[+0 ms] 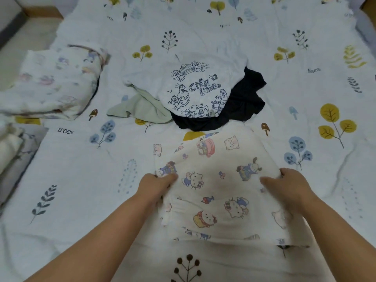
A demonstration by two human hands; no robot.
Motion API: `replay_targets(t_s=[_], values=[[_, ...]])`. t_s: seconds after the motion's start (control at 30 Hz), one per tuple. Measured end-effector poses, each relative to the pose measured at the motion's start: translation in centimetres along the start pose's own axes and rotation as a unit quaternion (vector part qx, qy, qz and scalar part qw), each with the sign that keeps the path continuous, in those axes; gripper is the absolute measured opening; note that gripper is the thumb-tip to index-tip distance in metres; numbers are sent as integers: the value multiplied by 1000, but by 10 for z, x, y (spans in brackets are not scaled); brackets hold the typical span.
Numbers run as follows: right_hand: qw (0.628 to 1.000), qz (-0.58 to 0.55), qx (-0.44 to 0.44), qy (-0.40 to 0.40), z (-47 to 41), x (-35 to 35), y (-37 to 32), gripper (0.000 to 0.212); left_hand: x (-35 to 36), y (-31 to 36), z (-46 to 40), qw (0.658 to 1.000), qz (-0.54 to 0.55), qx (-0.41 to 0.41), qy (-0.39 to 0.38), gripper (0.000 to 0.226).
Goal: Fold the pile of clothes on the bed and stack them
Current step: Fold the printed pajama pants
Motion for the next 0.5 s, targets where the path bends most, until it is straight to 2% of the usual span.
replay_targets(t_s=[0.1, 0.23, 0.3, 0.4, 0.5], values=[[998, -21, 3, -56, 0, -6, -7, 19, -3, -2, 1, 1000, 10, -6, -13, 25], [996, -20, -68, -60, 18, -16, -34, 7, -2, -4, 7, 1000, 11, 10, -7, 46], [992, -36, -106, -59, 37, -17, -53, 10, -1, -3, 10, 1000, 15, 21, -5, 50], [984, -7, -169, -54, 68, -6, -83, 16, -4, 0, 10, 999, 23, 34, -7, 27], [976, 21, -213, -47, 98, 26, -109, 33, -7, 1, 9, 998, 49, 26, -41, 33]])
Point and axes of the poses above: each hand's wrist, its own z-axis away from the middle knuckle, its own x-axis out of the palm, y = z × x, the point moved 3 cm from there along -z, towards the middle knuckle, and after that the axes turned 2 degrees about y, right-handed, at the moved point
